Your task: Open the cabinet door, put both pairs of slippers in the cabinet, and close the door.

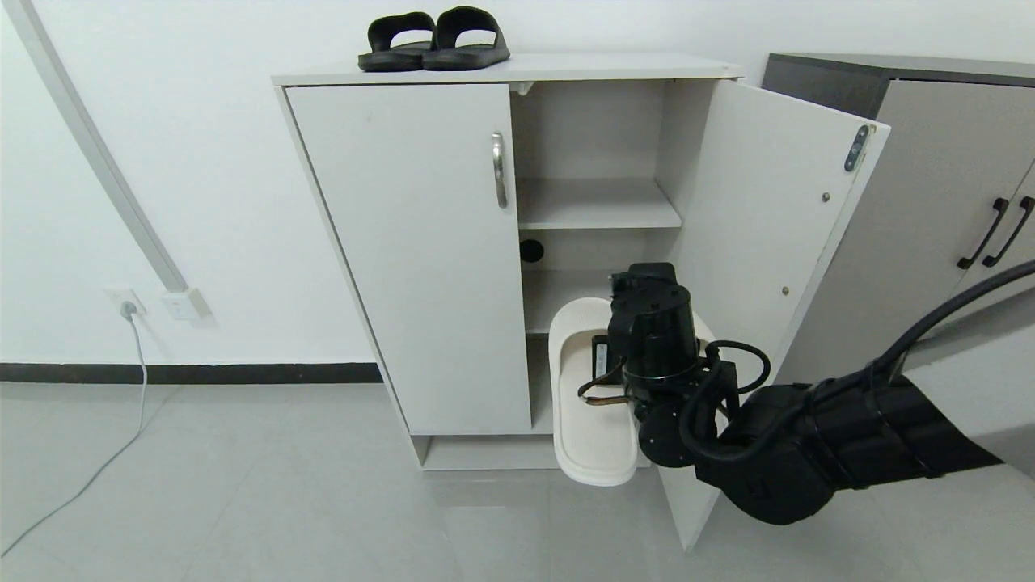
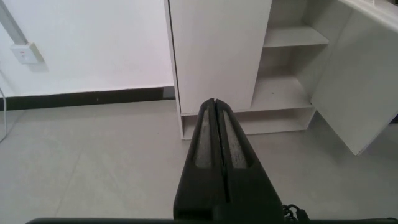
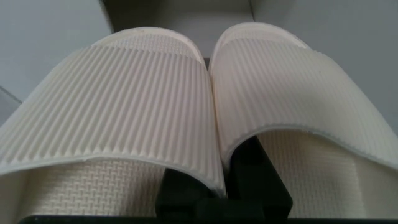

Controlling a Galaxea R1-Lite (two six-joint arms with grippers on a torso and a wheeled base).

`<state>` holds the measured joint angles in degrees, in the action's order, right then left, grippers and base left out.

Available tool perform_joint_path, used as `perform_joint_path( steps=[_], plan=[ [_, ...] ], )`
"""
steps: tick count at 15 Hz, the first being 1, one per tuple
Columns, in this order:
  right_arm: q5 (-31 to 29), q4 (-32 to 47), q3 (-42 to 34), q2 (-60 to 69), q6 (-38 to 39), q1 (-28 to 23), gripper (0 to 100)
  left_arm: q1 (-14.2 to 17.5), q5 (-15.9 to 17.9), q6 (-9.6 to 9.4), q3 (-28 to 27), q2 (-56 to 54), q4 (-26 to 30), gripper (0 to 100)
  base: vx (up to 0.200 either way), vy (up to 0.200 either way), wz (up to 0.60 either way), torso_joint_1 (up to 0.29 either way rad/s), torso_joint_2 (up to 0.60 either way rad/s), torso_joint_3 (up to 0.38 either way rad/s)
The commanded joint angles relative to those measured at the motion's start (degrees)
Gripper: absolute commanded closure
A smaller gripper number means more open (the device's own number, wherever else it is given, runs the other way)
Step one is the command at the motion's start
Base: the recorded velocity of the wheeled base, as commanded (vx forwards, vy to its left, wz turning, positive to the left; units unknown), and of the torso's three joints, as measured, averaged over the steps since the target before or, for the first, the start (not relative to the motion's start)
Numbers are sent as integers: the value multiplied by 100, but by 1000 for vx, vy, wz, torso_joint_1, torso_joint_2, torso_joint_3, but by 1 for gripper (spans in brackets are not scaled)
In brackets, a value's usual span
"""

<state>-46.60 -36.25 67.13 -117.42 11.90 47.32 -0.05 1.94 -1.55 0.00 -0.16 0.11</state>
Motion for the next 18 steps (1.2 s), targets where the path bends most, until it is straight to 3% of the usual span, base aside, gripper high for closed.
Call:
perform_joint_path(
  steps=[1,18],
  plan=[
    [20,4,1,-62,-3,-4,100,5,0,5,0,16,-2,100,0,0,0,0,0,0],
    [143,-40,265,-651,-47,-769,100,5,-9,23,0,16,-2,100,0,0,0,0,0,0]
  ],
)
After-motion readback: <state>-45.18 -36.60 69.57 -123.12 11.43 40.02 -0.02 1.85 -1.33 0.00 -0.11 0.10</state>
